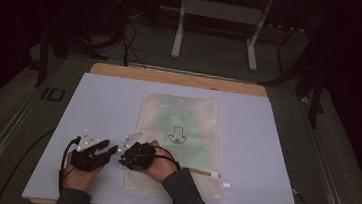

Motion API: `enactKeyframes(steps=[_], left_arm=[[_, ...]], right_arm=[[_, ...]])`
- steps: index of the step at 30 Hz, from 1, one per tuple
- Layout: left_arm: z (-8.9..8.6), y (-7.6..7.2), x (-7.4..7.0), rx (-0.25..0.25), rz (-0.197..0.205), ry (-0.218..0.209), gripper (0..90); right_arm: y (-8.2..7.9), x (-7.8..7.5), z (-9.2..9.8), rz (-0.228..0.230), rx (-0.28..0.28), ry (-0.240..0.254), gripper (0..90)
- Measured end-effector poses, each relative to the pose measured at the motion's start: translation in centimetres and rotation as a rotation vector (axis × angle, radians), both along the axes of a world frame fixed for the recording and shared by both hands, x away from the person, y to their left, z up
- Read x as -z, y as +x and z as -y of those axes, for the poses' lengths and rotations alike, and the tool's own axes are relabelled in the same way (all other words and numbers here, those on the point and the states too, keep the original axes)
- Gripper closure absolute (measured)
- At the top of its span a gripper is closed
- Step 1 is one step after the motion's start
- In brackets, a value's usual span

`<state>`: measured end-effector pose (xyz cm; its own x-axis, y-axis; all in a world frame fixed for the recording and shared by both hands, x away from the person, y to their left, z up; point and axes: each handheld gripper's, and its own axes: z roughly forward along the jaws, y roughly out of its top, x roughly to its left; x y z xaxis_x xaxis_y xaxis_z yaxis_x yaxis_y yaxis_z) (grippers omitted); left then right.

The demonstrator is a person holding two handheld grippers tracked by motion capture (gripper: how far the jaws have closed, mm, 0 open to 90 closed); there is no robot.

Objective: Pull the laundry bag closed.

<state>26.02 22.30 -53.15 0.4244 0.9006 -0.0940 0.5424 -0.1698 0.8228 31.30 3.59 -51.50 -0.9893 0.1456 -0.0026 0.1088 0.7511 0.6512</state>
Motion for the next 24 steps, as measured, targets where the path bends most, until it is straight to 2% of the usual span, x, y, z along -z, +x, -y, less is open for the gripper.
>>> enactKeyframes(steps=[16,24], left_arm=[[0.0,0.0,0.1,0.009,-0.011,-0.001,57.9],[0.0,0.0,0.0,0.012,-0.01,-0.004,57.8]], right_arm=[[-0.5,-0.9,2.0,0.026,0.006,0.036,81.4],[-0.4,-0.5,3.2,0.01,-0.006,0.01,81.2]])
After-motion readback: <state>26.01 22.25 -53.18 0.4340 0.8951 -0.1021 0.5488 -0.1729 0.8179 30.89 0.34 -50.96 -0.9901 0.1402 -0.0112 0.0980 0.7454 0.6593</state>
